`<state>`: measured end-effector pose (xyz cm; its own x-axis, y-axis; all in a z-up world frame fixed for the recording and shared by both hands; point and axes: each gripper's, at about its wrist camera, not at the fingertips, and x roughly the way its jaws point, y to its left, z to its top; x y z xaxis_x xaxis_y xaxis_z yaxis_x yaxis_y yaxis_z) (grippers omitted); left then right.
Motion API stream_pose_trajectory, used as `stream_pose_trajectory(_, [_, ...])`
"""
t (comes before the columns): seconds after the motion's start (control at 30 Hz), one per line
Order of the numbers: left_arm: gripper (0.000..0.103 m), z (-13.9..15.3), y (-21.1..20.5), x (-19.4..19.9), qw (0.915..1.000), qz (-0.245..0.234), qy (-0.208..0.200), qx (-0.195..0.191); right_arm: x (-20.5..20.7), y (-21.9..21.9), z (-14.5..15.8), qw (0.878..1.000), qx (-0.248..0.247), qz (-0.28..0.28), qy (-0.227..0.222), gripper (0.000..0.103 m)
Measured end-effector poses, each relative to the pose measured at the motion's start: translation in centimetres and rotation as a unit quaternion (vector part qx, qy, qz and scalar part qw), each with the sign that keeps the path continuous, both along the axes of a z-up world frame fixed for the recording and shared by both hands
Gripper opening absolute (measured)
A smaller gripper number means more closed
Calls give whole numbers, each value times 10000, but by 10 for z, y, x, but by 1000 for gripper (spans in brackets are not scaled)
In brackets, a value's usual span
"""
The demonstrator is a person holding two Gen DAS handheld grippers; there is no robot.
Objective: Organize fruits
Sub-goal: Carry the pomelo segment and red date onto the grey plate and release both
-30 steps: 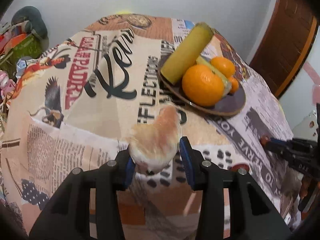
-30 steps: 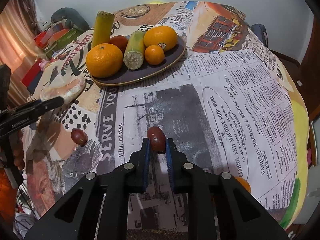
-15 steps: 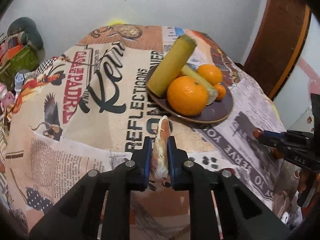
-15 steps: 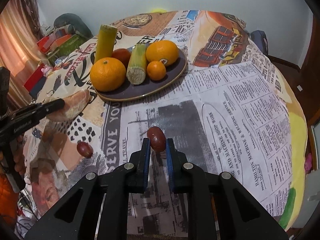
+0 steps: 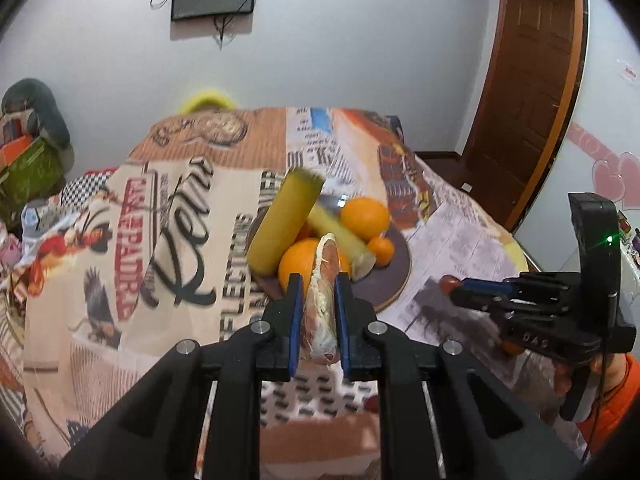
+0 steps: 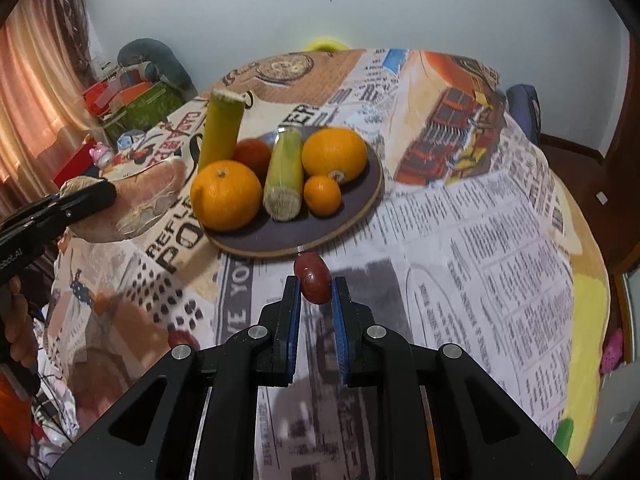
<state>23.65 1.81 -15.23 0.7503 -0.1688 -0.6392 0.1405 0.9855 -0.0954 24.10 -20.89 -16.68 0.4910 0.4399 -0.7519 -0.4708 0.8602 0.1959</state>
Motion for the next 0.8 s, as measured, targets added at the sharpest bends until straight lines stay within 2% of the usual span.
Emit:
stream_pose_trajectory(0.33, [15, 3, -20, 45, 9998, -160, -102, -110, 26, 13, 13, 9996, 34, 65, -281, 14])
stream_pose_trajectory(0.8, [14, -19, -29, 92, 9996, -133, -99, -240, 83, 14, -10, 9997, -67, -211, -137, 14])
